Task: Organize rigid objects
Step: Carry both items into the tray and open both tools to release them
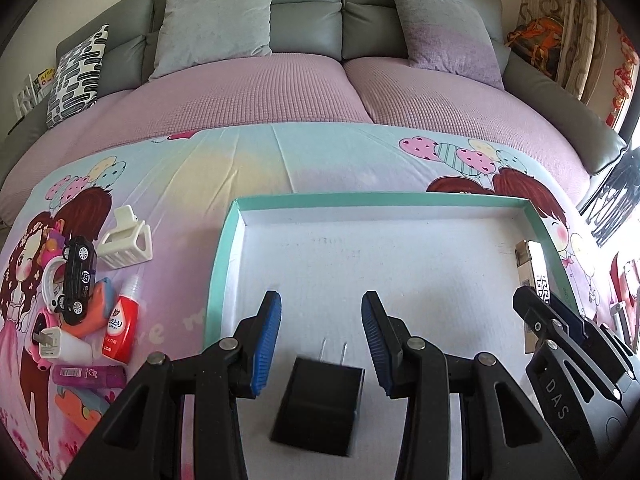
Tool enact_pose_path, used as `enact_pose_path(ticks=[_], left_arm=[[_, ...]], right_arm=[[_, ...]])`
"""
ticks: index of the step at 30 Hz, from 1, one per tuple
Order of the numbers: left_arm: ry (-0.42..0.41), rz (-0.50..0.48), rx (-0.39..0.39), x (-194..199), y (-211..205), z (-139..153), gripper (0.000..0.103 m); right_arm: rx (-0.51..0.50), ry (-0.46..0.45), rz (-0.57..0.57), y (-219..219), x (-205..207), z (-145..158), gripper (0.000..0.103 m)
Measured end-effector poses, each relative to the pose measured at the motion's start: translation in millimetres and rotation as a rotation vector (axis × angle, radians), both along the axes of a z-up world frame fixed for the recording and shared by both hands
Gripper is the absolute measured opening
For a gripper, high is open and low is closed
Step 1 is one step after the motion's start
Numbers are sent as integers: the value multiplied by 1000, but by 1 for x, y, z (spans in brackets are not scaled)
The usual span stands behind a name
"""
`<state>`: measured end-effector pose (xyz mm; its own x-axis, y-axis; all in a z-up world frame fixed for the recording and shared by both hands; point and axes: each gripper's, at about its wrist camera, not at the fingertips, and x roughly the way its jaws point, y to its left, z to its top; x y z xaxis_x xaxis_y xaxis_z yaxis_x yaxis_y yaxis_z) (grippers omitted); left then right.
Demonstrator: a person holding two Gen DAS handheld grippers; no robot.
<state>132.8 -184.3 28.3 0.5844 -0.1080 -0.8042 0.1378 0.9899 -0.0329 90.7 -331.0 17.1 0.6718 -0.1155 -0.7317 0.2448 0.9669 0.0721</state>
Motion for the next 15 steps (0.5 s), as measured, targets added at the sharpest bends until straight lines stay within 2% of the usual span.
enact_pose_path(ticks=[9, 11, 13, 15], left_arm=[[18, 20, 19, 0, 4, -4, 44], [18, 23, 25, 0, 5, -3, 47], [18, 28, 26, 0, 7, -2, 55], [17, 35, 28, 0, 9, -2, 58]], right_arm=[[6, 27, 3, -1, 4, -5, 22], [4, 35, 1, -1, 5, -6, 22], [4, 39, 1, -1, 6, -7, 23], [5, 44, 0, -1, 6, -8, 23]])
